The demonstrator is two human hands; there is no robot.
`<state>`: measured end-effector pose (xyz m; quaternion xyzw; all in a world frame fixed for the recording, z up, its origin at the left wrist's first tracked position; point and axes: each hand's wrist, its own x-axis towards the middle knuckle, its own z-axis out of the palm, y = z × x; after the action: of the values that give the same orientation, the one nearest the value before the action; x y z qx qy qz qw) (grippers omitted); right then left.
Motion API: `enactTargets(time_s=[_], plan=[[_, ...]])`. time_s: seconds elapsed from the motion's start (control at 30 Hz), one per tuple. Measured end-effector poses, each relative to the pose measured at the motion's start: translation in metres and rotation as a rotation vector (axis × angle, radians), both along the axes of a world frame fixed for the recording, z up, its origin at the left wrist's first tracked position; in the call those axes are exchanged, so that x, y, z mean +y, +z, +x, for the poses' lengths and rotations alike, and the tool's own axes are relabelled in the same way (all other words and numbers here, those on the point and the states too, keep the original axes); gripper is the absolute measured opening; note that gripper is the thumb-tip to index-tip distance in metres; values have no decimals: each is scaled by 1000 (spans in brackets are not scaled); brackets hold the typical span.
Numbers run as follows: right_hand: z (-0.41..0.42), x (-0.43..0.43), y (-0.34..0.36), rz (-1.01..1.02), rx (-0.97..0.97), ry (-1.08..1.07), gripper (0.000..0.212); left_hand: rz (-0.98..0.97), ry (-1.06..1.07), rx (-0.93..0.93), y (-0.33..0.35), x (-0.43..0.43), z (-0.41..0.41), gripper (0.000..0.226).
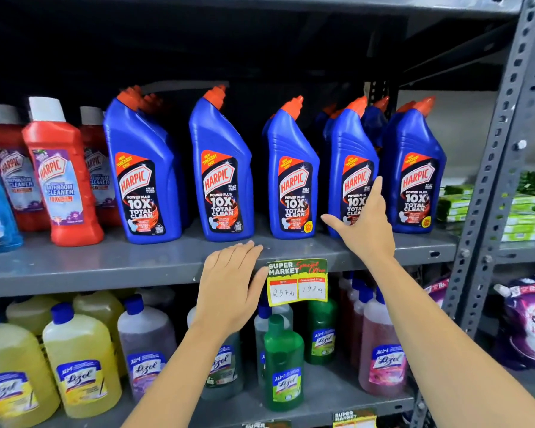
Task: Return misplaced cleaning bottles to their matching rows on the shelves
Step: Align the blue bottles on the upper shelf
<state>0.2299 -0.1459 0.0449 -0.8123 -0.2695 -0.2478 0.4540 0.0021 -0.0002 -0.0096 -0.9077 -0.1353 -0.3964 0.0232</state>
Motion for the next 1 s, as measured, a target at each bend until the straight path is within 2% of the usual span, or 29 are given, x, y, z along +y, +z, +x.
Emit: enactTargets(time_s=[0.1, 0.23, 0.3, 0.33, 0.4, 0.47, 0.53, 0.6, 0.7, 0.83, 1.0], plan=[[-11, -3, -8, 62, -103, -44, 105, -1, -47, -96, -9, -4, -1, 49], [-52, -12, -75, 396, -510, 24, 50, 19, -71, -188, -72, -6, -12, 53], [-76, -10, -132, 417, -494, 65, 36, -73, -96, -129, -122, -7, -23, 53], [-88, -7, -160, 391, -392, 99, 35, -143, -106, -61, -148, -8, -30, 52], [-107, 1, -204, 276, -112, 144, 47, -256, -102, 133, -194, -8, -40, 52], [-118, 13, -234, 163, 139, 152, 73, -295, -96, 337, -231, -5, -48, 52], [-125, 23, -252, 146, 378, 158, 96, -298, -81, 513, -255, -1, -53, 52], [-129, 34, -266, 92, 520, 172, 113, -274, -26, 635, -273, 3, -54, 54], [-135, 45, -286, -1, 606, 200, 127, -274, 47, 726, -292, 6, -54, 65], [-133, 49, -305, -13, 611, 148, 103, -253, 58, 751, -307, 12, -51, 70], [-121, 38, -305, -19, 605, 115, 96, -256, 25, 716, -315, 19, -51, 82]])
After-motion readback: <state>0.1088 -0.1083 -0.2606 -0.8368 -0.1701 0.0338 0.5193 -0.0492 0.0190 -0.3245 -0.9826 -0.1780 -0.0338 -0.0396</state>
